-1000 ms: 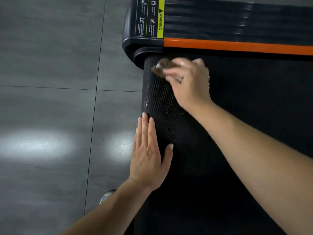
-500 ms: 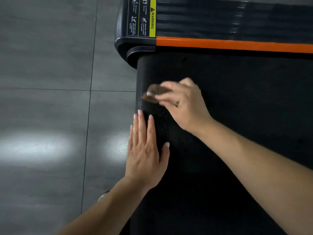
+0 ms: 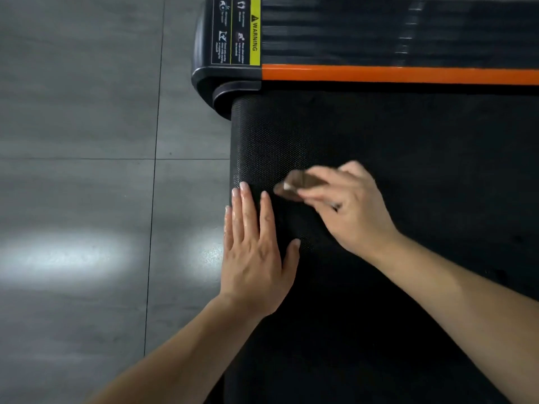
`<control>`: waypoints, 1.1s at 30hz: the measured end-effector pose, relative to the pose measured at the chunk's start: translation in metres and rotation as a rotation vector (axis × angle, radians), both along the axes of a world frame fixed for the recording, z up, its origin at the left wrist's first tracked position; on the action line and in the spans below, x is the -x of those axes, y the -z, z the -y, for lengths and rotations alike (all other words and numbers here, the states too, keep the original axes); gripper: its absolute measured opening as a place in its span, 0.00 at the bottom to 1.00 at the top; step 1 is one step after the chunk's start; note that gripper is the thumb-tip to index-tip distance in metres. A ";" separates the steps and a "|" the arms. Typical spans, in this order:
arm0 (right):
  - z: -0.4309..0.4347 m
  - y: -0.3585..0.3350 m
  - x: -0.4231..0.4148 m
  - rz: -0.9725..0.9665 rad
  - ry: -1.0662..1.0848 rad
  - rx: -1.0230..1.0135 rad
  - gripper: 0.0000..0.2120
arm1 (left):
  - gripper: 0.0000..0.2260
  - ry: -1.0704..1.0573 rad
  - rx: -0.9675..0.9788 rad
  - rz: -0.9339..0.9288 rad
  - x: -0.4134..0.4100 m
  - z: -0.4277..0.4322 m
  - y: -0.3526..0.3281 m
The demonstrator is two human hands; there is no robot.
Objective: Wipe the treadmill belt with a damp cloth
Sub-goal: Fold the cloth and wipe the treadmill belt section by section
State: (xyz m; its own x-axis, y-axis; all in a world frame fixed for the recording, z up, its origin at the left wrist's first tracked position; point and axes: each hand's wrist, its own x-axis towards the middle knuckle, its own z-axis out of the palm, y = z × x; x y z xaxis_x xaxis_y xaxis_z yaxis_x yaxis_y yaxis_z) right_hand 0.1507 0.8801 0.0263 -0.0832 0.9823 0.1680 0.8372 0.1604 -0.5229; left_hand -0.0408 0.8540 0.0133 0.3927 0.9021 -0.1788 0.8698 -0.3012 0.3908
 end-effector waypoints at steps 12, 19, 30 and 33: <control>0.005 -0.002 -0.035 0.040 0.111 -0.054 0.09 | 0.36 0.171 -0.061 -0.095 -0.036 -0.007 -0.005; -0.068 0.006 -0.063 0.151 0.370 -0.098 0.10 | 0.36 0.182 -0.100 -0.156 -0.038 -0.006 -0.003; -0.026 0.005 -0.079 0.172 0.269 -0.109 0.09 | 0.36 0.173 -0.088 -0.127 -0.039 -0.005 -0.004; -0.065 0.003 -0.096 0.147 0.529 -0.044 0.11 | 0.36 0.175 -0.082 -0.140 -0.039 -0.005 -0.003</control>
State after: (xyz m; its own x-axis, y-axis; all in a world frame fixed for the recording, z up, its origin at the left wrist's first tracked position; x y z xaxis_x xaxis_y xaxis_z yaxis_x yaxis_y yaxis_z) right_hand 0.2463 0.9453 0.0235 0.3942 0.8889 0.2333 0.8733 -0.2831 -0.3966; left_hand -0.0015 0.8590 0.0165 0.5210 0.8362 -0.1712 0.8455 -0.4780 0.2379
